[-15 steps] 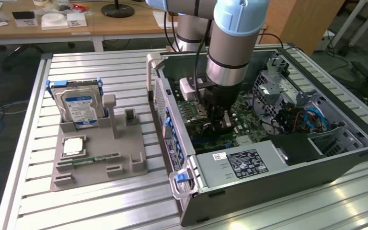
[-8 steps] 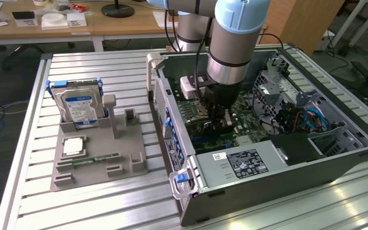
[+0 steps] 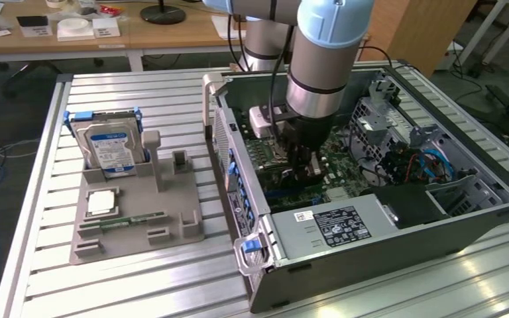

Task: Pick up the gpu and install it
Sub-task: 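Insert the gpu into the slot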

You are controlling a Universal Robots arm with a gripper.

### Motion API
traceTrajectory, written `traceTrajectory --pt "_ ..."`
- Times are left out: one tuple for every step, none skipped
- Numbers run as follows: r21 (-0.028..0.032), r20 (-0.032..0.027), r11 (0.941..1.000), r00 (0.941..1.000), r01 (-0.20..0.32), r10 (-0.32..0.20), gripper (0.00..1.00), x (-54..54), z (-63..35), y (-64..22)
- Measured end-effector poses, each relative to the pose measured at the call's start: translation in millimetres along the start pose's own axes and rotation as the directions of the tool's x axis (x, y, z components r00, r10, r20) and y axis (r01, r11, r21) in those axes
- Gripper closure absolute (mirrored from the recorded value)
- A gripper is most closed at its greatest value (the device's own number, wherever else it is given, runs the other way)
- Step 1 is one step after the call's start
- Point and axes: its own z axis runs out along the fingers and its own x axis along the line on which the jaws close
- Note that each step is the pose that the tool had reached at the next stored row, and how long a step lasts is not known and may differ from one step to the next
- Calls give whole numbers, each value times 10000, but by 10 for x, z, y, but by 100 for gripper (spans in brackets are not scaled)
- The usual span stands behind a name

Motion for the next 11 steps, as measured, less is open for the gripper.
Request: traceTrajectory --pt "0 -1 10000 10000 -2 2 74 0 5 0" --pt "0 0 10000 10000 -2 2 74 1 14 1" --pt "-1 -4 10000 10000 -3 3 74 1 21 2" --pt "0 -2 10000 10000 -3 3 74 2 27 2" --pt "-1 3 10000 10000 -4 4 74 2 30 3" --pt "-1 8 10000 10000 -4 4 74 2 34 3" --pt "1 14 10000 10000 -4 4 74 2 40 2" --pt "-1 19 10000 10000 -5 5 74 2 45 3" --pt "-1 20 10000 10000 -5 5 74 2 50 4" --pt "-2 19 10000 10000 -5 5 74 2 55 4" --pt "-3 17 10000 10000 -4 4 74 3 57 4"
